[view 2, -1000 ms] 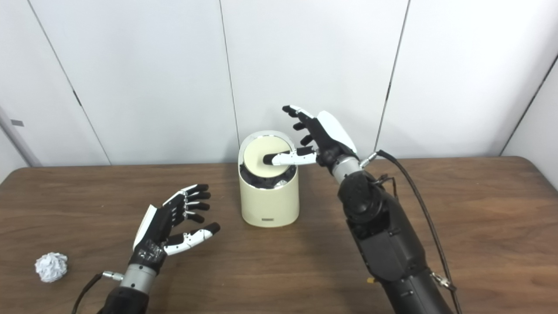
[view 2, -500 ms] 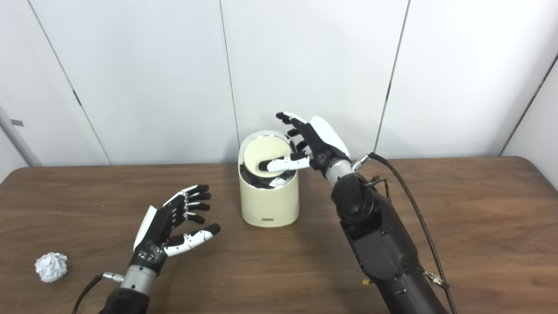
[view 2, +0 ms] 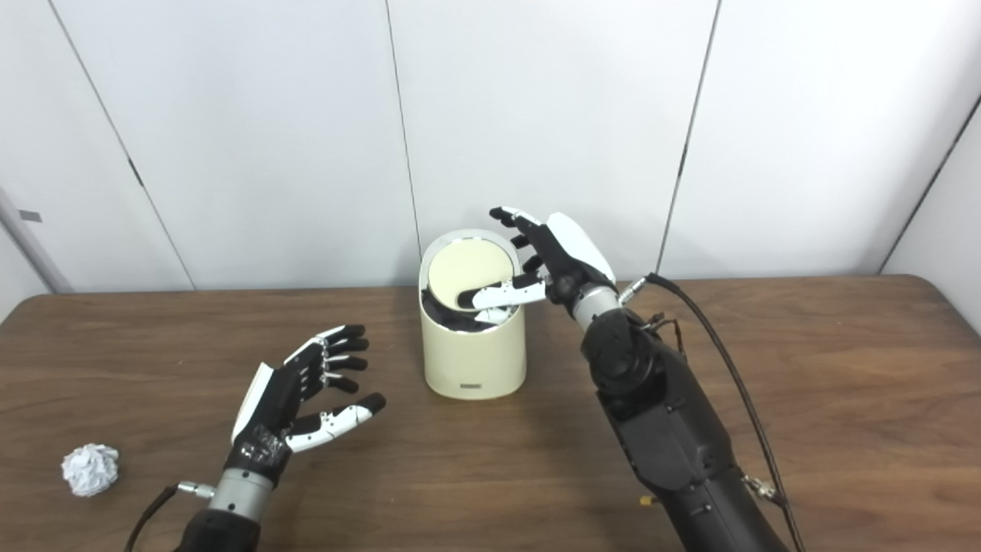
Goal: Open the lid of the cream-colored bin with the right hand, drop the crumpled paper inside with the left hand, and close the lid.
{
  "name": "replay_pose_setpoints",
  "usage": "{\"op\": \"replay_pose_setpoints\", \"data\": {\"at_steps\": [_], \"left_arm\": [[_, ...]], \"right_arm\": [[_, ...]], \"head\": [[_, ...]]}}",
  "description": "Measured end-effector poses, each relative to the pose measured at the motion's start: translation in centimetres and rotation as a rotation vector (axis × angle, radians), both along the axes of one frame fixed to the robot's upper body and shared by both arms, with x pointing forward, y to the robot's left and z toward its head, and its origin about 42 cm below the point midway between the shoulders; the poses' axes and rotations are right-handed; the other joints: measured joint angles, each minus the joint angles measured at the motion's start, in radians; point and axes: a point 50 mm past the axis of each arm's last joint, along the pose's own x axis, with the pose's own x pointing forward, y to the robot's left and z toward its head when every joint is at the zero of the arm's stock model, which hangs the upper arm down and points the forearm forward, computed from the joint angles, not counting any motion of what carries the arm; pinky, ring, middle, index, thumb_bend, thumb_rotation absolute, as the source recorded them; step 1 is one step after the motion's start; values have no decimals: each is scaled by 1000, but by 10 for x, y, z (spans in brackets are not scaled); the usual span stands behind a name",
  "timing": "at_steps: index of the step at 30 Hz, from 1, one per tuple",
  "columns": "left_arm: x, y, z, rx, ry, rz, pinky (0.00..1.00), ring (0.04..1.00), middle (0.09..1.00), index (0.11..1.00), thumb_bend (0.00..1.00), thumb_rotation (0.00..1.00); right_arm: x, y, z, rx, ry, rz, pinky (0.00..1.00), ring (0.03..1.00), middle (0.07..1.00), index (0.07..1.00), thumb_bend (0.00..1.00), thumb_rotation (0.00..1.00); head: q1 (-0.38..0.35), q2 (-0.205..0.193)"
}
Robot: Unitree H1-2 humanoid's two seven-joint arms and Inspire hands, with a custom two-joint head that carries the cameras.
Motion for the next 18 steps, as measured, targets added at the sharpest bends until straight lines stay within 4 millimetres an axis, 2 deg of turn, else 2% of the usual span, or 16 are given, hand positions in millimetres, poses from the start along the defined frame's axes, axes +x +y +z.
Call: {"op": "replay_pose_setpoints", "data": {"at_steps": [10,15,18], "left_arm": [[-4,1,-2,-2,7,3,572,711,782,816,760,198],[-6,1,-3,-2,12,5,569,706,780,815,754,182],[-6,1,-2,-3,8,5,572,704,780,815,754,188]], "right_arm": [[7,-1,-5,4,19,5,619,810,902,876,751,366],[8,0,-5,3,18,5,627,817,907,877,737,340],[7,0,-4,0,14,9,641,823,902,872,763,305]], "head": [[0,3],[2,9],[2,11]]}}
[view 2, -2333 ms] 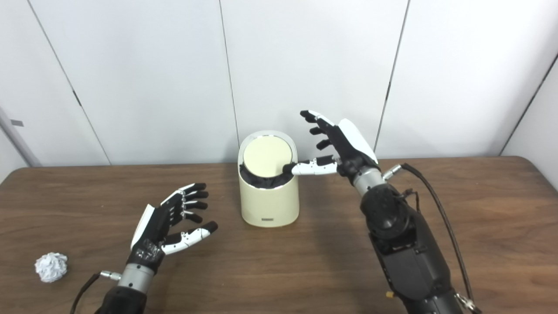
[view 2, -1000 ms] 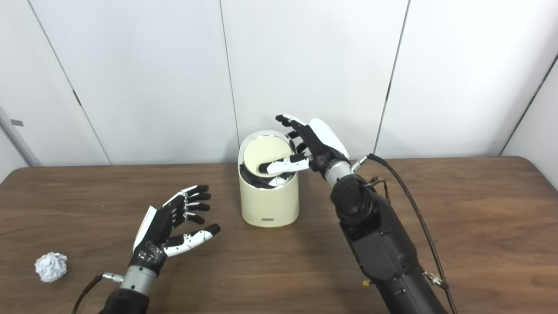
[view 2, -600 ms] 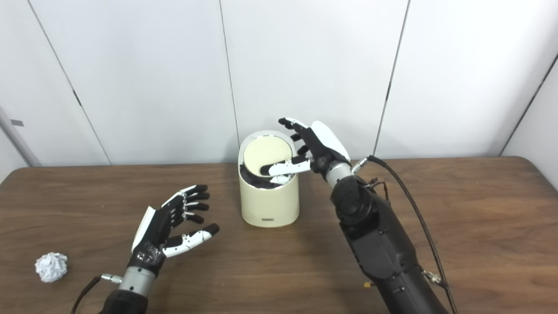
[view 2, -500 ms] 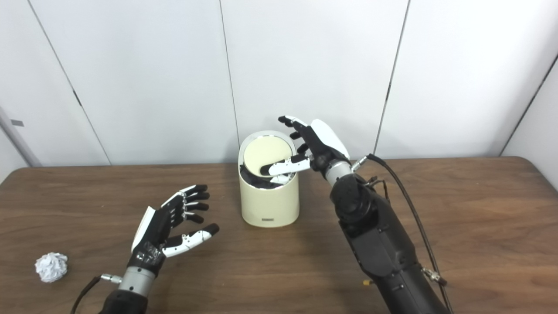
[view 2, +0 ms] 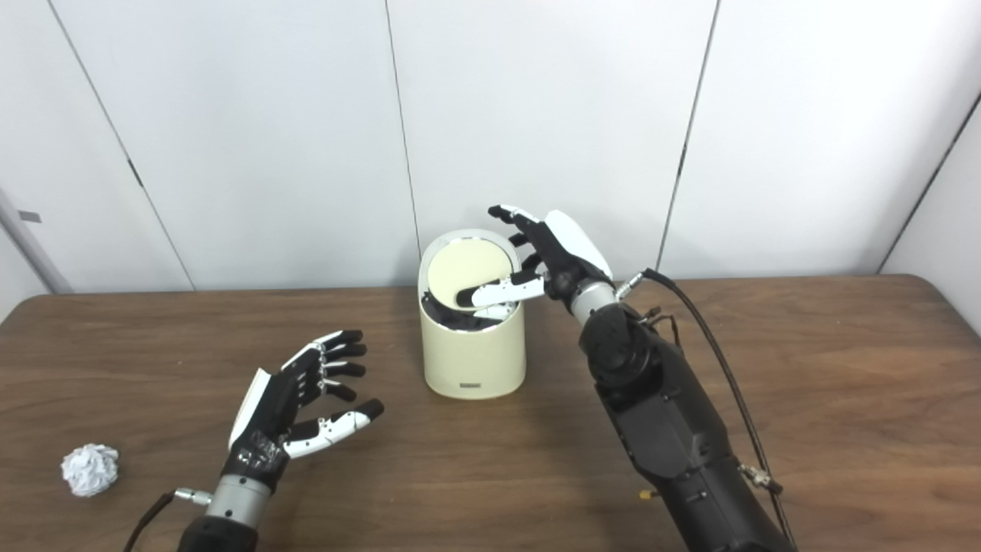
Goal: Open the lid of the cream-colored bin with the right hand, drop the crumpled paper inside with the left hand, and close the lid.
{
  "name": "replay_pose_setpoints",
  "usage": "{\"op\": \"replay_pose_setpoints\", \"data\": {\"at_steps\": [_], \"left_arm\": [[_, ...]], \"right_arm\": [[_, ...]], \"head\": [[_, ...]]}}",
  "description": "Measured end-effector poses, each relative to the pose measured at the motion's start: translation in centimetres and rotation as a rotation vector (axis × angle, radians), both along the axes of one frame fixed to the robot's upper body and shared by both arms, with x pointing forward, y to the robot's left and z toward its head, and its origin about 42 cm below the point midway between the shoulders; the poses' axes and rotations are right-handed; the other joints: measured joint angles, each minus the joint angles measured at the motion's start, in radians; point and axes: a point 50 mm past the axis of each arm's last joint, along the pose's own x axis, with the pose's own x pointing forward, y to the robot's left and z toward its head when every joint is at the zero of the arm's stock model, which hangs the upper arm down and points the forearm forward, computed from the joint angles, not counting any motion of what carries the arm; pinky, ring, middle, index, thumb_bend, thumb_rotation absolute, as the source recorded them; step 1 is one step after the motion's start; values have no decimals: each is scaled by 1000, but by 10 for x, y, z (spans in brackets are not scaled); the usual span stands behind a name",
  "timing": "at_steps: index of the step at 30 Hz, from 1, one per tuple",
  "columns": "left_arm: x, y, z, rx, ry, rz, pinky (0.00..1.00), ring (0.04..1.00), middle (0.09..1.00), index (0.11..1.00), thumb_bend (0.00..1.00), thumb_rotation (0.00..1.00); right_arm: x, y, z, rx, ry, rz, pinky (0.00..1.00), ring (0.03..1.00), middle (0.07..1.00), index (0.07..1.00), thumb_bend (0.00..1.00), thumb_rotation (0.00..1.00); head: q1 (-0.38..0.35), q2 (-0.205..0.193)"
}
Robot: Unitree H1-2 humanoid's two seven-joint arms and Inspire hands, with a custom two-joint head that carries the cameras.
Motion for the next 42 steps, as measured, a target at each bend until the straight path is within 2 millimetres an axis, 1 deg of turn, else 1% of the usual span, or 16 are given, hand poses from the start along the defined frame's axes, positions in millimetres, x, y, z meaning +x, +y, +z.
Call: {"op": "replay_pose_setpoints", "data": {"at_steps": [3,5,8,12,23,25,27,28,29,30,31,32,33,35,38,42], "left_arm": [[0,0,0,0,0,0,578,711,783,818,756,195],[0,0,0,0,0,0,577,714,785,818,749,187],[0,0,0,-1,0,0,581,716,786,819,750,191],[0,0,0,-1,1,1,582,713,785,818,757,199],[0,0,0,-2,0,1,583,716,782,818,759,201],[0,0,0,-2,0,1,579,714,781,818,756,199],[0,0,0,-2,0,1,575,712,781,818,759,193],[0,0,0,-2,0,1,575,713,781,817,760,196],[0,0,0,-2,0,1,575,711,779,816,759,195],[0,0,0,-2,0,0,575,711,779,816,760,194],[0,0,0,-2,0,0,579,712,779,816,759,195],[0,0,0,-2,0,1,580,711,778,816,761,199],[0,0,0,-2,0,2,580,711,779,816,761,200],[0,0,0,-1,0,2,575,711,781,817,759,198],[0,0,0,-2,1,1,580,714,785,816,757,189],[0,0,0,-4,1,-1,577,712,785,813,755,182]], "right_arm": [[-1,1,3,-25,-24,11,675,839,893,867,795,215],[-1,2,9,-55,-64,24,693,856,892,866,804,105],[-3,9,20,-82,-112,49,712,869,899,870,807,22],[-3,7,20,-96,-115,48,696,855,891,868,814,1],[-6,8,22,-108,-133,47,725,868,900,874,809,1],[-6,8,21,-107,-132,47,729,873,901,873,801,54],[-6,7,21,-99,-130,46,735,871,904,871,771,201],[-7,6,21,-90,-127,44,709,857,903,870,757,293],[-7,5,20,-78,-118,39,673,840,903,874,739,425],[-7,2,18,-64,-105,31,669,840,905,873,734,448],[-7,-3,15,-42,-85,19,669,842,910,878,726,537],[-7,-8,10,-18,-59,5,672,845,915,886,712,649],[-8,-13,6,4,-32,-2,680,849,920,892,707,707],[-10,-19,-2,39,6,-9,755,879,925,903,688,835],[-12,-26,-2,74,17,-15,819,906,932,907,670,903],[-14,-38,10,98,-20,-25,773,862,895,901,649,899]], "head": [[0,2],[0,2],[0,2],[-5,5],[0,-3],[0,-5],[-2,-5],[-2,-5],[0,-6],[0,-6],[2,-6],[2,-6],[2,-6],[0,-6],[0,-6],[-3,-9]]}}
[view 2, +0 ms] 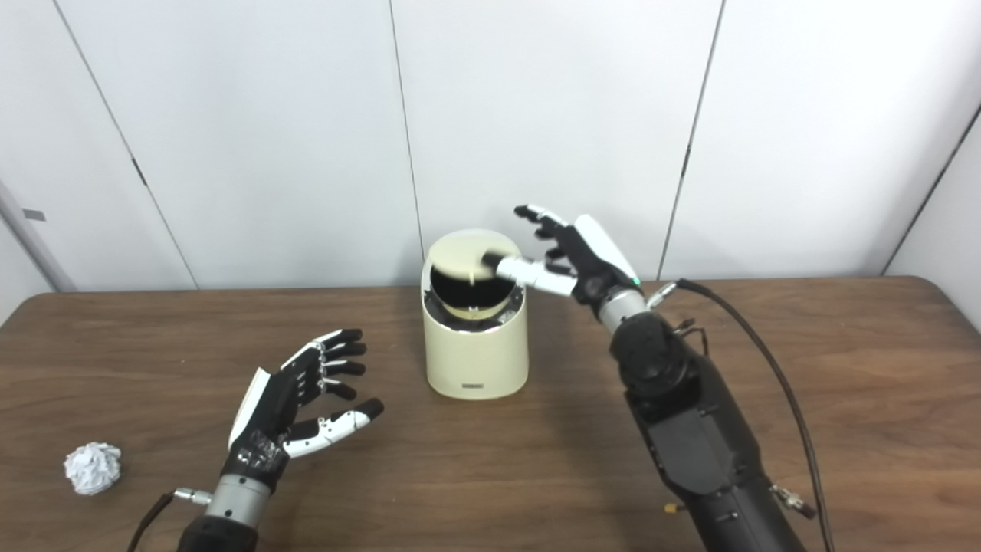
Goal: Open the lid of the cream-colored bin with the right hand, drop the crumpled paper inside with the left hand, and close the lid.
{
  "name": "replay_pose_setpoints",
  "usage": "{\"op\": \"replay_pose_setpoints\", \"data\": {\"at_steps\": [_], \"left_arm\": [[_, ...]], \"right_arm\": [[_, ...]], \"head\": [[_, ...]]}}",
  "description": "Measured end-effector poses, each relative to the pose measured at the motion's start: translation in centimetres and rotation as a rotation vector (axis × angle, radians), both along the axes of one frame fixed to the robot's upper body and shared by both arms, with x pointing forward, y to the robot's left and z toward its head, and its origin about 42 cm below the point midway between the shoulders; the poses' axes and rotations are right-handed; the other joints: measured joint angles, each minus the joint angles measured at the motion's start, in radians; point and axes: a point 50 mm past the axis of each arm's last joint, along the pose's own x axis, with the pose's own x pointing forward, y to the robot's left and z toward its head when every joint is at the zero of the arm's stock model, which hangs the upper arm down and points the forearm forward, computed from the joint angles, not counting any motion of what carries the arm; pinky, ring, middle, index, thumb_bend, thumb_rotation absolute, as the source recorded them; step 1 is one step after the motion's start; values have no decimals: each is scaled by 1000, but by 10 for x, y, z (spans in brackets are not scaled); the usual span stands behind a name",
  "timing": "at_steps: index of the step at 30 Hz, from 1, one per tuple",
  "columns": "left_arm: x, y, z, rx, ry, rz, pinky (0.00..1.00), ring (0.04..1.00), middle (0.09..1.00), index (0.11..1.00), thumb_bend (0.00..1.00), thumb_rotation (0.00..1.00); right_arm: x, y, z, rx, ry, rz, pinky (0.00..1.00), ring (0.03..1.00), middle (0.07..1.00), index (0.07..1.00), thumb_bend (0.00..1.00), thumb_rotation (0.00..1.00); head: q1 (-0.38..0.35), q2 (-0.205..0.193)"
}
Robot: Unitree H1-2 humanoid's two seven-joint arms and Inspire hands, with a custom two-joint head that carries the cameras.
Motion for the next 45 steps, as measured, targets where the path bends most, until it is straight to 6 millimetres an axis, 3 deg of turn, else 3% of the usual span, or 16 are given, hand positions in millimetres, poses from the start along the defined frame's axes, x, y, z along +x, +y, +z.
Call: {"op": "replay_pose_setpoints", "data": {"at_steps": [4,8,13,20,24,26,30,36,45], "left_arm": [[0,1,0,3,1,1,592,717,782,814,755,200],[1,1,1,5,-1,0,593,715,784,815,763,207],[2,0,1,7,-4,0,592,711,780,816,765,216],[4,1,4,8,-11,2,583,711,781,822,763,213],[5,2,6,10,-16,3,582,708,778,818,759,216],[6,4,7,11,-19,5,578,705,778,818,755,210],[7,5,8,12,-23,6,581,708,780,822,749,215],[9,5,10,7,-28,5,593,711,782,824,746,218],[9,5,10,1,-27,2,599,711,781,821,743,213]], "right_arm": [[-4,-16,-3,36,3,-29,766,855,884,887,641,920],[-19,-33,-27,99,44,-69,752,823,883,886,628,943],[-46,-58,-55,197,91,-113,704,809,880,894,640,877],[-81,-71,-80,322,88,-88,673,794,873,888,623,630],[-98,-71,-89,335,72,-79,688,810,896,898,605,363],[-106,-71,-93,335,66,-88,675,804,894,895,612,286],[-111,-67,-97,290,34,-81,633,789,887,887,700,351],[-113,-66,-97,281,11,-68,562,788,892,880,717,254],[-120,-67,-106,273,31,-75,575,778,890,882,713,228]], "head": [[-3,0],[0,-2],[-5,-2],[-8,-3],[-14,-3],[-15,-3],[-15,-5],[-17,-3],[-18,0]]}}
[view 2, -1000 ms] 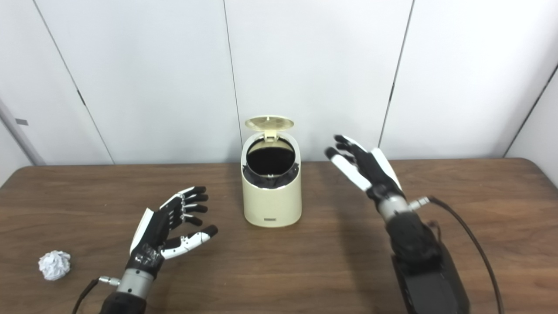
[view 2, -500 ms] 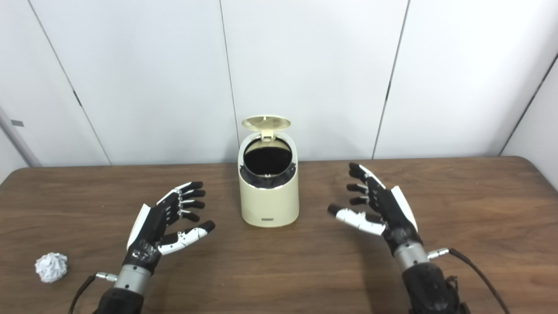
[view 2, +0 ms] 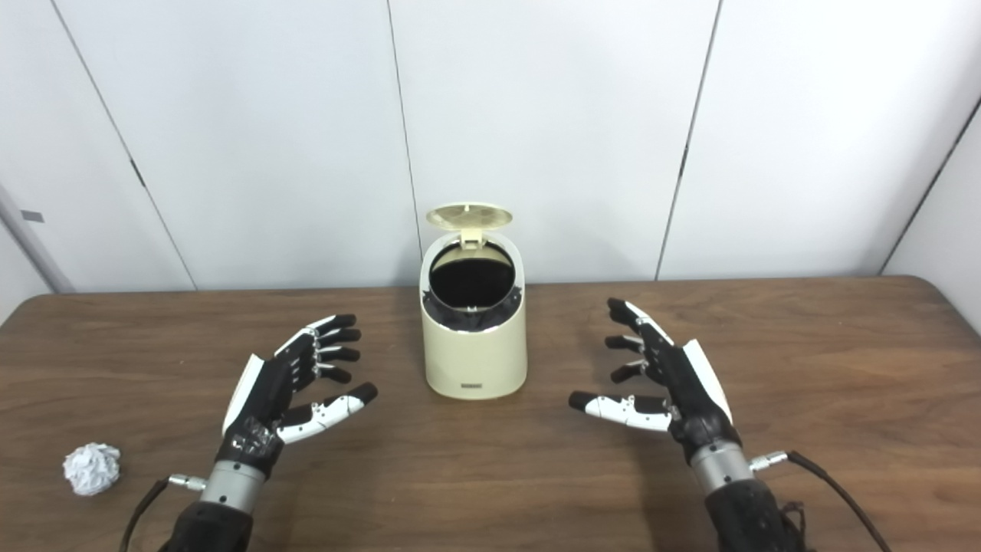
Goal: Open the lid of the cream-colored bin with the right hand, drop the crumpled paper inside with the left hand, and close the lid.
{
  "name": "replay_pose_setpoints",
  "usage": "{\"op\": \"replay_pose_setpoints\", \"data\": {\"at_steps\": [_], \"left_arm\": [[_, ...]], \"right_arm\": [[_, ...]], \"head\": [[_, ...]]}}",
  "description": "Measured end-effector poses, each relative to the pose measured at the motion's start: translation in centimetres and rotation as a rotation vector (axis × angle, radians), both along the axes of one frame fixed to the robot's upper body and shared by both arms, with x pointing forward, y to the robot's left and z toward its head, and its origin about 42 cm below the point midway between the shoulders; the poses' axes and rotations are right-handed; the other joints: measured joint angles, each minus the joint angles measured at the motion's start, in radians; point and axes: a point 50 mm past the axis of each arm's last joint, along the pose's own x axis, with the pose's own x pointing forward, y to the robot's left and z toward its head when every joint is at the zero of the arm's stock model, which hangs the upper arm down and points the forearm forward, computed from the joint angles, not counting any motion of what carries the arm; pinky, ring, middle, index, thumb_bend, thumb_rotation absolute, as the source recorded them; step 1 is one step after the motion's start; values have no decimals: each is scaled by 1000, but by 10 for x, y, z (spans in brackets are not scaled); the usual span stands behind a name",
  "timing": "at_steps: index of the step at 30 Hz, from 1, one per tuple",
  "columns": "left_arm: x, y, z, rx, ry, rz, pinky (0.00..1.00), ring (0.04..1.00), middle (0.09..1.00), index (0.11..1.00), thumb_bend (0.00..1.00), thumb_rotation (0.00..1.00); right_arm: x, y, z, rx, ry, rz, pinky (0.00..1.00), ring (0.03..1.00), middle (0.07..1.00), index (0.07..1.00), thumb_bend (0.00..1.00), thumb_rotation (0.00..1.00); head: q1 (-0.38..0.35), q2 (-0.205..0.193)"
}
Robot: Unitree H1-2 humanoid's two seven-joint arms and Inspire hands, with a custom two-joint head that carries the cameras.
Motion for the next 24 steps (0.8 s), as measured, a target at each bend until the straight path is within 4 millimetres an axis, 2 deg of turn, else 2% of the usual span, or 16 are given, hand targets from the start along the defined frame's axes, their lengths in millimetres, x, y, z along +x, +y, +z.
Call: {"op": "replay_pose_setpoints", "data": {"at_steps": [19,22,23,24], "left_arm": [[0,-2,1,-2,-3,-2,576,704,777,816,751,197],[0,-2,1,-2,-3,-2,583,708,778,815,749,194],[0,-2,1,-2,-3,-2,588,707,777,816,746,202],[0,-3,1,-2,-3,-3,594,708,778,817,748,214]], "right_arm": [[0,3,0,-15,0,11,590,780,900,893,704,225],[0,3,0,-16,0,13,587,779,900,892,701,217],[0,3,0,-16,0,13,604,782,898,890,700,210],[0,3,0,-14,0,14,617,786,896,890,700,219]], "head": [[5,-2],[49,0],[95,0],[95,0]]}}
